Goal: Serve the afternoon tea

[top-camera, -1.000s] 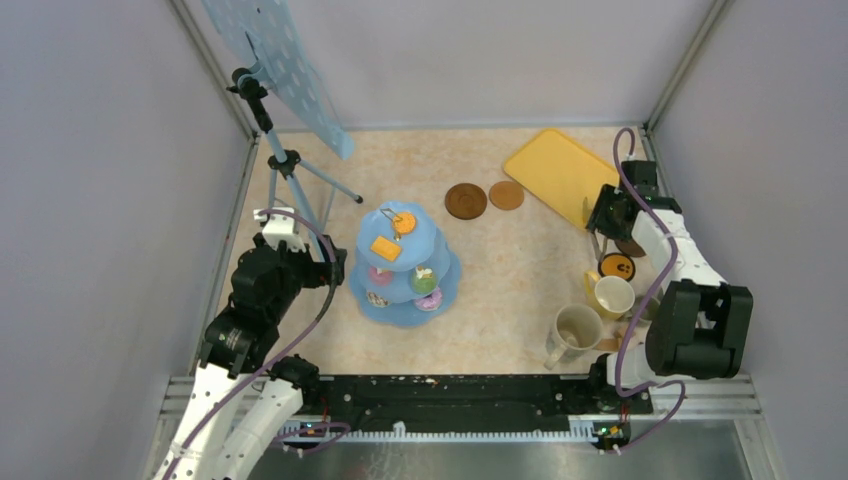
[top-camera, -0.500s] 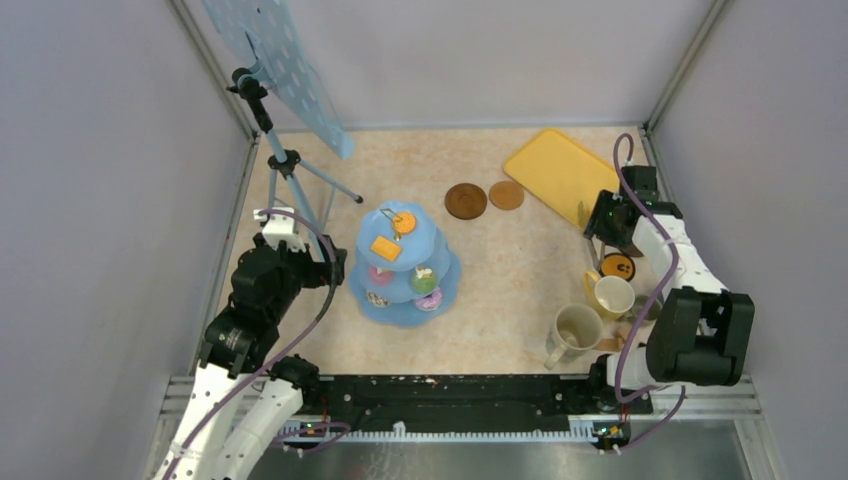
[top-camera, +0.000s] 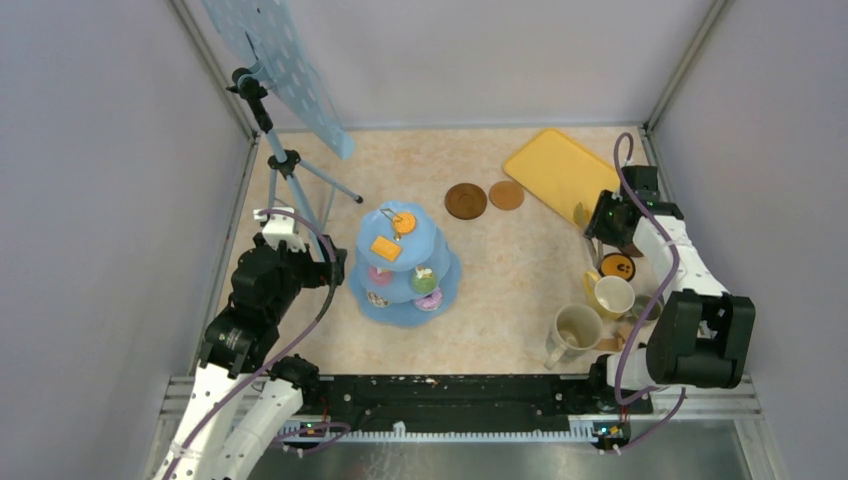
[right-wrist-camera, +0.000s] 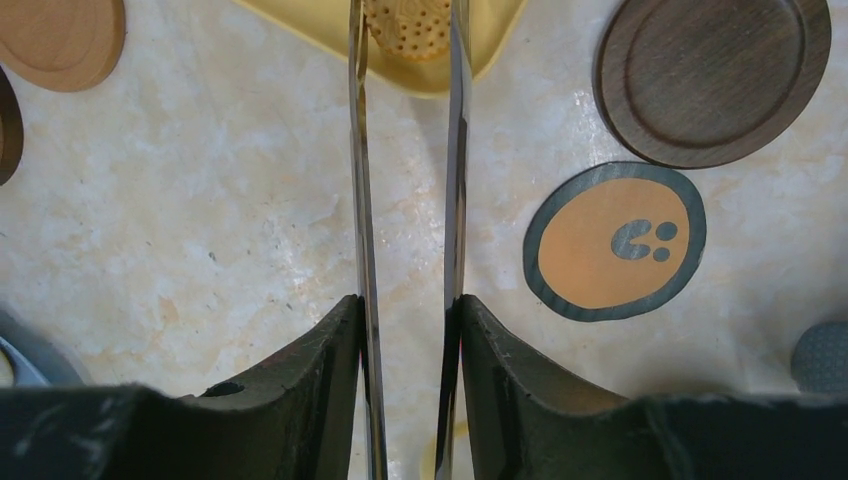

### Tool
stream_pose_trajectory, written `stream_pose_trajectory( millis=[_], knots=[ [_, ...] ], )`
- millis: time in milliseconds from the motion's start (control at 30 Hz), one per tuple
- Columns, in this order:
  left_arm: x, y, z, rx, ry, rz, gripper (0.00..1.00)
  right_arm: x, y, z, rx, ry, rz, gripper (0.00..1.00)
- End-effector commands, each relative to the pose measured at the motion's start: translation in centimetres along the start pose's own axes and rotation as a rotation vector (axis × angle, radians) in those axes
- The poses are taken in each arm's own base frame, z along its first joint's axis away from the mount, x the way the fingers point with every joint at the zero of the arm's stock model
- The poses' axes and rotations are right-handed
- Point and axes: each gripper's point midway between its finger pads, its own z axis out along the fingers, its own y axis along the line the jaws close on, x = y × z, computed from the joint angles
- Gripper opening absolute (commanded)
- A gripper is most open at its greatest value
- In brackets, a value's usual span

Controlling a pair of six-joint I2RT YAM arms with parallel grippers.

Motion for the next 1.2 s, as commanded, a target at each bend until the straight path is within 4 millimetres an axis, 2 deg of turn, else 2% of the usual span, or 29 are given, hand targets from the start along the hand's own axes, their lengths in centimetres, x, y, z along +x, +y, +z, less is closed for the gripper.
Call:
stream_pose_trajectory(
  millis=[0,200,333,433,500,567,667,767,867,967,1067,1167],
  knots=[
    [-1.1,-0.1,0.2,0.002,-0.039,-0.006,0.99,-2.0,0.9,-1.5,-0.047,-0.082,0.000,0.32],
    [-1.1,0.3,0.3,-0.016,-0.036,-0.014,0.99,-5.6,2.6,-3.7,-0.115,-0.200,0.008,0.25],
    [-1.3,1.0,0.2,-0.049,-0.040,-0.031,0.99,-7.8,4.3,-6.1,-0.202,-0.285,0.005,0.23],
    [-1.4,1.4,0.2,-0.067,-0.041,-0.039,0.99,-8.9,6.5,-8.7,-0.317,-0.334,-0.007,0.22],
    [-1.4,1.8,0.3,-0.079,-0.040,-0.044,0.99,-8.7,9.1,-10.9,-0.451,-0.345,-0.028,0.21],
    [-1.4,2.1,0.4,-0.092,-0.040,-0.050,0.99,-7.7,12.4,-13.6,-0.585,-0.344,-0.088,0.21],
    [-1.6,2.8,0.3,-0.118,-0.046,-0.060,0.99,-4.2,17.0,-17.4,-0.734,-0.310,-0.214,0.21],
    [-1.7,3.5,0.3,-0.142,-0.049,-0.070,0.99,-0.6,19.4,-21.3,-0.861,-0.297,-0.298,0.21],
    [-1.8,3.9,0.2,-0.159,-0.050,-0.077,0.99,2.9,20.7,-24.7,-0.989,-0.262,-0.373,0.20],
    [-1.7,4.3,0.3,-0.170,-0.041,-0.081,0.99,5.4,20.9,-27.4,-1.081,-0.238,-0.422,0.21],
    [-1.8,4.4,0.3,-0.172,-0.036,-0.083,0.99,7.1,20.7,-28.7,-1.142,-0.198,-0.443,0.21],
    [-1.9,4.3,0.1,-0.168,-0.037,-0.085,0.99,8.6,20.9,-29.0,-1.191,-0.149,-0.461,0.22]
  ],
)
